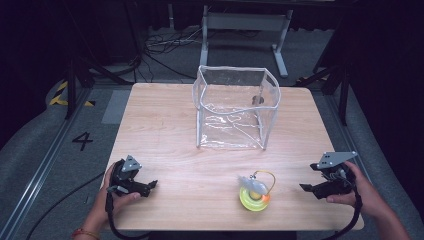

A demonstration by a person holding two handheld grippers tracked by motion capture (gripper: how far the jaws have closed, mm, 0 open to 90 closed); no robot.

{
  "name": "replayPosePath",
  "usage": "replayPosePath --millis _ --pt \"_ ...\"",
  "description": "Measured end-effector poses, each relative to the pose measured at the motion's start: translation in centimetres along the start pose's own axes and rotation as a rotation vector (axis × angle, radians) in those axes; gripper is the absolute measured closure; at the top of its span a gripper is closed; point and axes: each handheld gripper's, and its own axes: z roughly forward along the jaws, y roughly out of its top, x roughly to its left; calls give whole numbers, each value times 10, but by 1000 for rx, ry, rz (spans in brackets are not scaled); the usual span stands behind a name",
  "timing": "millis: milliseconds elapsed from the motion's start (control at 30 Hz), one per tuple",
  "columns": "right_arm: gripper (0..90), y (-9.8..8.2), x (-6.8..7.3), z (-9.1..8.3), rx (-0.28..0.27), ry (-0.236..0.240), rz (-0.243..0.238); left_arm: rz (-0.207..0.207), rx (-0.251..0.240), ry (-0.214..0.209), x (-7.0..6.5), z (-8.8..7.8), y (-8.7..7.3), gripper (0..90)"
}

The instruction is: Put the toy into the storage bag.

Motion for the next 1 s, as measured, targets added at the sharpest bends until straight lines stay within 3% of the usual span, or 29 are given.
replayPosePath --millis 133,433,1000 --pt "202 11 10 -6 7 13 -39 1 0 0 0 0 0 5" --pt "221 42 37 -19 26 93 -135 1 1 -1 0 0 0 4" --pt "271 84 69 -20 43 126 -255 1 1 -1 0 0 0 4"
